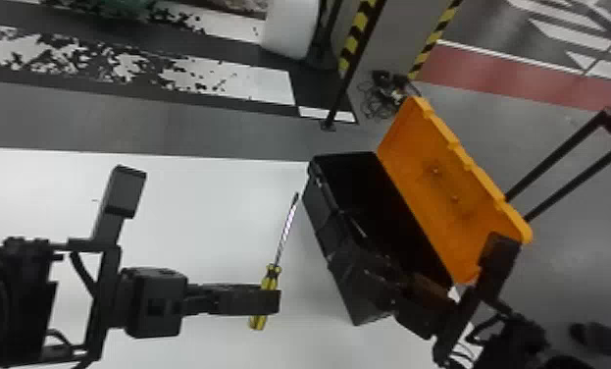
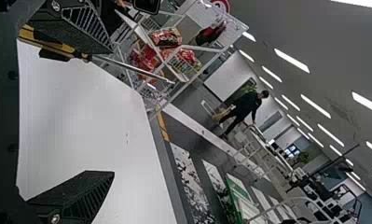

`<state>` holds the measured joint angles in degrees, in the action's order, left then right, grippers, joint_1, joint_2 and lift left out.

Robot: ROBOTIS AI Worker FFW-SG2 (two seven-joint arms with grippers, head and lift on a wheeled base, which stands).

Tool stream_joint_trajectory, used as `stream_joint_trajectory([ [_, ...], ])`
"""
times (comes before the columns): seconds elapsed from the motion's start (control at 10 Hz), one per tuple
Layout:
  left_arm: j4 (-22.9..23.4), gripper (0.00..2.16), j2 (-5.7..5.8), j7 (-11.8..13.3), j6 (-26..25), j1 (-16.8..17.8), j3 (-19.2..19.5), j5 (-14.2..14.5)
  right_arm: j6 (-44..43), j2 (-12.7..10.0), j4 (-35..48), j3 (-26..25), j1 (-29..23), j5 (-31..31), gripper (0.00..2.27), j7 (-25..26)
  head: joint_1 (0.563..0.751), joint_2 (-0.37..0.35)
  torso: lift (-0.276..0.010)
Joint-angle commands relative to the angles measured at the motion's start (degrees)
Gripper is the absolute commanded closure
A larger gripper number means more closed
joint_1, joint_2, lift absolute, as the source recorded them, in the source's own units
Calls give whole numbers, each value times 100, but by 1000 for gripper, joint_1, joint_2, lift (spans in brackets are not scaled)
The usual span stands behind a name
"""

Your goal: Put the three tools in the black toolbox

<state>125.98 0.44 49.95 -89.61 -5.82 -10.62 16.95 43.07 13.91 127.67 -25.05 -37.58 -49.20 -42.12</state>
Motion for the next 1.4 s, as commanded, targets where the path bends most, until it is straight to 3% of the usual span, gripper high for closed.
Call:
stream_joint_trajectory([
  [0.0,-100,1737,0,-3,-42,45,-72,-25,154,-3,47,114,128,69,76,28,695,-350,-55],
  [0.4,-618,1737,-9,-12,-42,415,-459,-7,313,-11,47,395,313,209,76,99,695,-350,-55],
  [1.0,-988,1737,-17,59,-42,599,-555,10,436,-11,47,738,480,403,262,204,695,-350,-55],
  [1.1,-988,1737,-9,59,-42,590,-591,10,436,-11,56,782,480,420,630,195,695,-350,-55],
  [1.2,-996,1737,0,59,-42,582,-617,10,471,-11,65,800,480,411,1555,187,695,-350,-55],
  [1.3,-996,1737,0,67,-42,555,-643,1,506,-11,109,800,471,420,2088,169,695,-350,-55],
])
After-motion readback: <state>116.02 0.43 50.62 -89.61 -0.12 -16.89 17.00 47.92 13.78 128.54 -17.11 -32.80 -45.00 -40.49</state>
